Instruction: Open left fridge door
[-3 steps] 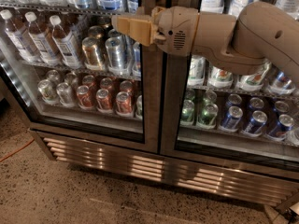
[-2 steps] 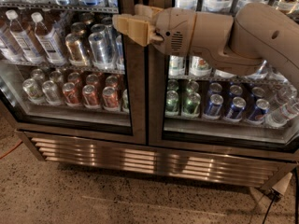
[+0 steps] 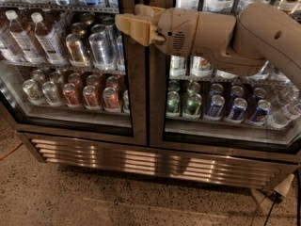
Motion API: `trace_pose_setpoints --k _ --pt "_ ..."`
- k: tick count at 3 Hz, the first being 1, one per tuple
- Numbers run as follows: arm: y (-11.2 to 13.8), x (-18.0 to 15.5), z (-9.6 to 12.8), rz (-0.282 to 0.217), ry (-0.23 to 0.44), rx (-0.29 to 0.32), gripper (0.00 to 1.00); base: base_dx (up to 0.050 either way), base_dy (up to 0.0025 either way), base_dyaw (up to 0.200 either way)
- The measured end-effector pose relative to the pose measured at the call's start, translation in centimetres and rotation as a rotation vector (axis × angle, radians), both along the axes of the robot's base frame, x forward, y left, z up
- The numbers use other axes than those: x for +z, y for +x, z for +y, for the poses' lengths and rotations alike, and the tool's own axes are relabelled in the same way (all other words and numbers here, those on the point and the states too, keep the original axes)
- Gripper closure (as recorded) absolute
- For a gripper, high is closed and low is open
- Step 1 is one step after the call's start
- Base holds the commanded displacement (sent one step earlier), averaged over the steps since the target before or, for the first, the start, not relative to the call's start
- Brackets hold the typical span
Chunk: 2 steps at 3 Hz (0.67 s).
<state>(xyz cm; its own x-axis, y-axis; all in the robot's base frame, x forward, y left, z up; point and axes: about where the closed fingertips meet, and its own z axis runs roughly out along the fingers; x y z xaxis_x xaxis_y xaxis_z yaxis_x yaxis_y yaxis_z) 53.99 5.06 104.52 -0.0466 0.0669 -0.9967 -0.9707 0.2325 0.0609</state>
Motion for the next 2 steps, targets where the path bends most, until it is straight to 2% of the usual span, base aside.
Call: trace_pose_setpoints --k 2 --pt "0.45 -0.01 -0.82 0.001 0.000 0.000 0.35 0.000 0.00000 0.000"
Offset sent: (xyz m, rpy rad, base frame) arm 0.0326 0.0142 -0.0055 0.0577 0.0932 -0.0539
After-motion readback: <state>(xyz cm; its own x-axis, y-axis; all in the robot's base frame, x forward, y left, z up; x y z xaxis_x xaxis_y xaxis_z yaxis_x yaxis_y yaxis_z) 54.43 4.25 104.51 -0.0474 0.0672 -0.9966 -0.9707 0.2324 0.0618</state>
